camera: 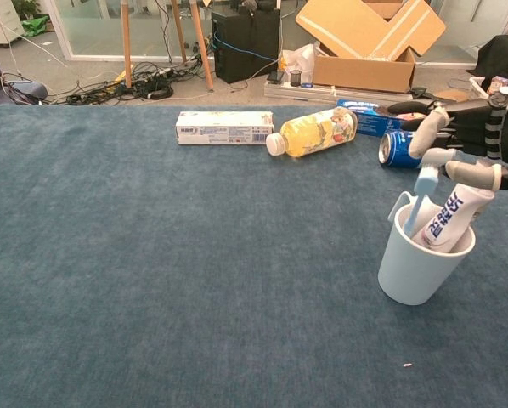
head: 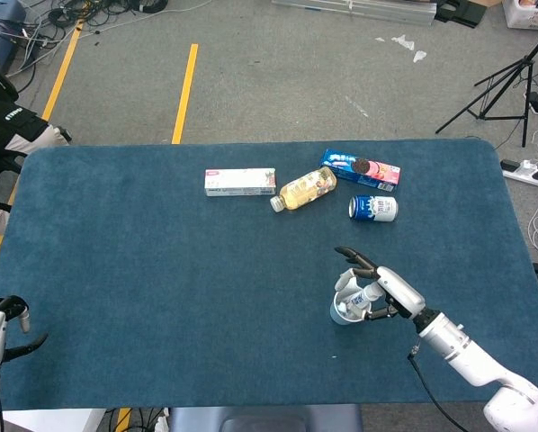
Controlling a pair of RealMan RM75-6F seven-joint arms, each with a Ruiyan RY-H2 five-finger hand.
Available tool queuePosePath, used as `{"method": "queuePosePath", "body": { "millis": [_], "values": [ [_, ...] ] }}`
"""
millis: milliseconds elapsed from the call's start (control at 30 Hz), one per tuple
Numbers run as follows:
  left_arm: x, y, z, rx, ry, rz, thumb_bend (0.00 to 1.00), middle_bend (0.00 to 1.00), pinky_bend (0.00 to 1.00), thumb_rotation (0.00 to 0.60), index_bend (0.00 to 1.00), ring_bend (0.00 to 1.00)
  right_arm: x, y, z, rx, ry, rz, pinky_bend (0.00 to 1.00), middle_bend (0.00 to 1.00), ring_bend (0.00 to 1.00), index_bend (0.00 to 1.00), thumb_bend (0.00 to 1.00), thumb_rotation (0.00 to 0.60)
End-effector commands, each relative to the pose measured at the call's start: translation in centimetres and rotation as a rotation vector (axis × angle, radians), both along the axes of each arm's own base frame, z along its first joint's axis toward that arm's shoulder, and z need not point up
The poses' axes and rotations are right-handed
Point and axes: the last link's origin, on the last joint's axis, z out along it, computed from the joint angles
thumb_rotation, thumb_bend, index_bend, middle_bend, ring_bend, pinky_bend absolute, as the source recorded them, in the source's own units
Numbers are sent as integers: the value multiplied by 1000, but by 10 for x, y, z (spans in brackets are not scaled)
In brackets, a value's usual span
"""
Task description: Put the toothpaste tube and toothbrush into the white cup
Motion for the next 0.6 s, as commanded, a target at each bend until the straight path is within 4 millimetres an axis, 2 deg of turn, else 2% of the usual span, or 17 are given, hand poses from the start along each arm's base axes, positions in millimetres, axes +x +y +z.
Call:
{"method": "queuePosePath", "body": {
  "millis": [33, 200, 333, 467, 600],
  "values": [
    [0, 0, 0, 1, 0, 0, 0, 452, 351, 600, 707, 389, 0, 0, 0, 1, 2, 0, 110, 63, 0, 413, 263, 600],
    [0, 0, 1, 4, -2, -2, 0, 452, 351, 600, 707, 389, 1, 2, 6, -14, -13, 10, 110, 60, 0, 396, 258, 600],
    [0, 0, 1, 5, -1, -1, 0, 452, 351, 600, 707, 389, 5, 6, 19, -63, -8, 45, 110, 60, 0, 395, 258, 600],
    [1, -1, 0, 5, 2, -5, 0, 452, 351, 600, 707, 389, 7, 12, 38, -179, 80, 86, 110, 60, 0, 392, 256, 600],
    [2, -1, -1, 1, 9, -10, 0, 453, 351, 600, 704, 389, 5, 18, 54, -329, 242, 115, 110, 60, 0, 377, 249, 600]
  ]
}}
